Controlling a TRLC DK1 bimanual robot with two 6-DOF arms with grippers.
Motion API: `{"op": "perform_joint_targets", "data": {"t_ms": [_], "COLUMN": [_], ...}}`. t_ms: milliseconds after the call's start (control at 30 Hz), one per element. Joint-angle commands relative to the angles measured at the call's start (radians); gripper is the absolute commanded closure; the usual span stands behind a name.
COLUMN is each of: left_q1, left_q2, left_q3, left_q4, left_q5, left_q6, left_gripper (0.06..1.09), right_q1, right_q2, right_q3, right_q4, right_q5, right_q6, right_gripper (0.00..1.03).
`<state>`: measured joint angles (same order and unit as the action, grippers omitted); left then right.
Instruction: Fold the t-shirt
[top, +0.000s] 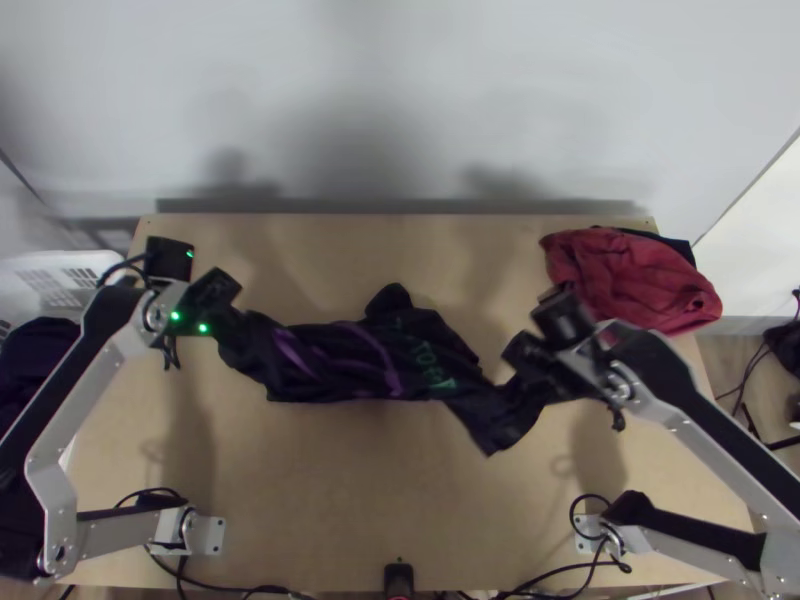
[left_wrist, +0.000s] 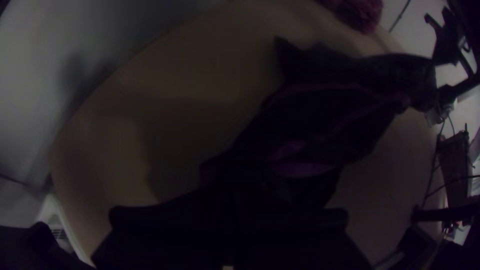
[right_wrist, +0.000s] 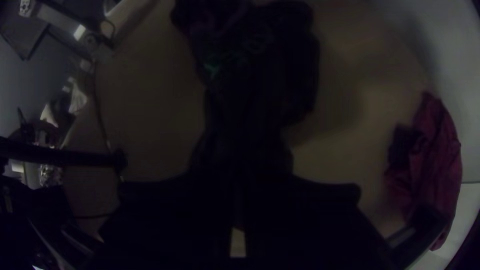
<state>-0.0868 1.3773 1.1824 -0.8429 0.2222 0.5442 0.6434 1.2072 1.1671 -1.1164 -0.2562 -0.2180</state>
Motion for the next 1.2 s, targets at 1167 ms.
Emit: {"op": "perform_joint_targets", "data": {"t_ms": [1167], "left_q1": [0.145], "left_q2": [-0.59], "left_q3": [0.272], "left_q4": [-0.206], "left_q5": [0.011], "left_q6": [0.02], "left_gripper": [1.05], "right_q1": [-0.261], "right_q2": [-0.336], "right_q3": [0.286], "right_q4": [0.056], "right_q5": [0.035], "right_q6": [0.08], "right_gripper": [1.0]}}
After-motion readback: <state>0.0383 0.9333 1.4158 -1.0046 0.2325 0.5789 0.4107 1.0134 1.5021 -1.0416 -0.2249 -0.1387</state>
